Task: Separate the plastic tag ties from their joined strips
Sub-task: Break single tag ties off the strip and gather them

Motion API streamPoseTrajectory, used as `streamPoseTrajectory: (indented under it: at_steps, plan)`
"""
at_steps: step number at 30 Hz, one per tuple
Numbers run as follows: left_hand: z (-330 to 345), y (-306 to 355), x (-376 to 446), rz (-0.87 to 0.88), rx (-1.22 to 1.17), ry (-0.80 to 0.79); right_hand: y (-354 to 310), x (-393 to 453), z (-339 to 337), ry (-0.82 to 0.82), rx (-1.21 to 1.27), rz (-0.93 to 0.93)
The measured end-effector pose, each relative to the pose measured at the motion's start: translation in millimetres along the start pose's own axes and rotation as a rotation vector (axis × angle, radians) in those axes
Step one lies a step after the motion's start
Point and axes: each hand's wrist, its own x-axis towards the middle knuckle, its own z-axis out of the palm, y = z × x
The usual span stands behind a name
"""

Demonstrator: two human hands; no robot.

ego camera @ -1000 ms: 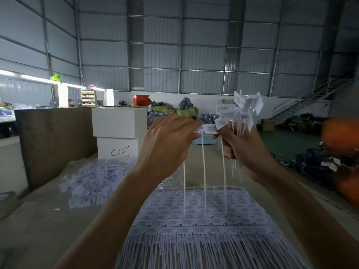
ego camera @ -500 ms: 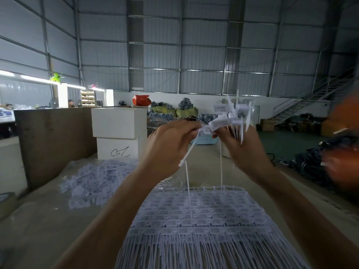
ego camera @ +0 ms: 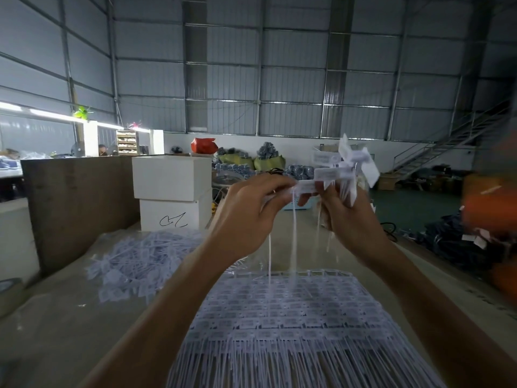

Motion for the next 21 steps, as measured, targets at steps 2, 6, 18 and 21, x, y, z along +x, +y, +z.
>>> streamPoseTrajectory:
  at_steps: [2,6,18,21]
  plan:
    - [-2,-2,-1,0.064,0.092,-0.025,3,2,0,-0.037,0.063,0.036]
    - [-7,-1,-3,0.179,0.306,-0.101,17,6,-5,-0.027,-0.131,0.049]
    - [-5,-7,-3,0.123,0.200,-0.369,18,8,-37,0.176,-0.010,0.205]
    - [-4,-10,-2,0.088,0.191,-0.284,24,5,-25,0.072,-0.006,0.224]
